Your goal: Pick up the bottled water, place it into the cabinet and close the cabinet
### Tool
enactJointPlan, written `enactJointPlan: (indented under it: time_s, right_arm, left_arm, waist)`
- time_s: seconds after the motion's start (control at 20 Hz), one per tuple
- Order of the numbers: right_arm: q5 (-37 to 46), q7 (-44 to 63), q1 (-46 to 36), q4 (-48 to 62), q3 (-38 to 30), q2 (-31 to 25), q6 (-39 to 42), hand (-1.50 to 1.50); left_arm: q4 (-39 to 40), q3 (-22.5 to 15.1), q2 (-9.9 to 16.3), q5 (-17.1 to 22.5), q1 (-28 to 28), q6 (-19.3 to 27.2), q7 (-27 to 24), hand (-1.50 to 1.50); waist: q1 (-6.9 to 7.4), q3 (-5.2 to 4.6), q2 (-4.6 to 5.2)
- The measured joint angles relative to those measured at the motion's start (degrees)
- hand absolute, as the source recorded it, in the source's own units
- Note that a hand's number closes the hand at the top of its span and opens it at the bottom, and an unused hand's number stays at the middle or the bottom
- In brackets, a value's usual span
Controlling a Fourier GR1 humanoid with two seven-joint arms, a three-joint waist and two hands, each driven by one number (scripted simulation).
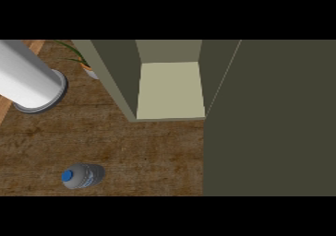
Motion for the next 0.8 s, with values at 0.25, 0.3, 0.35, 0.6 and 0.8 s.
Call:
enactJointPlan:
  time_s: [0.25, 0.3, 0.35, 0.6, 0.8]
  right_arm:
    - [-0.75, -0.71, 0.84, 0.06, -0.50, -0.04, 0.86, -1.50]
    - [-0.92, -0.94, 0.58, 0.17, -0.95, -0.21, 1.05, -1.50]
    - [-1.09, -1.33, 1.09, 0.16, -1.00, -0.29, 1.55, -1.50]
    - [-2.03, -2.85, 3.32, 0.36, -2.66, -0.94, 3.55, -1.50]
    - [-2.76, -4.70, 5.41, 0.64, -3.22, -0.83, 5.39, -1.50]
  left_arm:
    - [5.41, 0.04, -0.25, -2.17, -8.06, 1.34, 1.36, -1.50]
    - [7.06, -0.64, -0.69, -3.19, -10.10, 1.81, 1.57, -1.50]
    - [8.90, -0.74, -0.76, -3.62, -11.84, 1.86, 1.61, -1.50]
    - [16.76, -1.42, -1.78, -6.30, -19.73, 2.44, 1.54, -1.50]
    - [23.10, -2.48, -3.47, -9.63, -25.13, 3.78, 1.02, -1.50]
  waist:
    - [-0.10, -0.04, 0.02]
    - [-0.19, -0.04, 0.05]
    - [-0.34, -0.06, 0.04]
    - [-0.42, -0.07, 0.02]
    - [-0.36, -0.07, -0.01]
